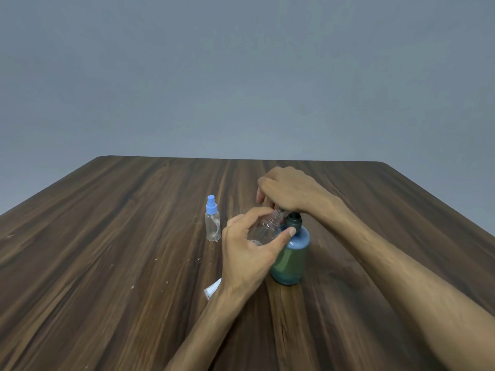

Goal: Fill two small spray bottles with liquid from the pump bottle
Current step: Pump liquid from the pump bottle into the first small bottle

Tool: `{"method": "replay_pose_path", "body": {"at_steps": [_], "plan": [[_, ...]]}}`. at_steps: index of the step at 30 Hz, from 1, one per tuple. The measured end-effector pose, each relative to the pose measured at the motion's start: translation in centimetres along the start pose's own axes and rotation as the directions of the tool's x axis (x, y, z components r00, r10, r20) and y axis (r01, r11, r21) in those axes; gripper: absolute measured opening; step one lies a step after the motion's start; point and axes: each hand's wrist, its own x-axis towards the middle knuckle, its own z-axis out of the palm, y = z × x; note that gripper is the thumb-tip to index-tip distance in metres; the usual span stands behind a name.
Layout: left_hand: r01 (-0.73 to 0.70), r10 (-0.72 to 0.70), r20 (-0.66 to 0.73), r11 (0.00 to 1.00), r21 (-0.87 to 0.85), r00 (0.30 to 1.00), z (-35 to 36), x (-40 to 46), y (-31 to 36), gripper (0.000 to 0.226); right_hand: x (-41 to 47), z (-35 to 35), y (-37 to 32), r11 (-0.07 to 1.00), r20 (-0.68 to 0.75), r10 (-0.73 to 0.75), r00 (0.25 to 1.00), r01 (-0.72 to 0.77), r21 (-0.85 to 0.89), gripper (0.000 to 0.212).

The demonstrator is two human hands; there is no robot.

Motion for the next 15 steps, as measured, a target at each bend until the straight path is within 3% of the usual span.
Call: {"method": "replay_pose_path", "body": {"at_steps": [15], "plan": [[0.004, -0.004, -0.006, 1.000, -0.004, 1.000, 0.00, 0.10, -0.32, 0.040, -0.12, 0.23, -0.23, 1.000, 0.036, 0.003, 0.999, -0.003, -0.007, 0.048]]}}
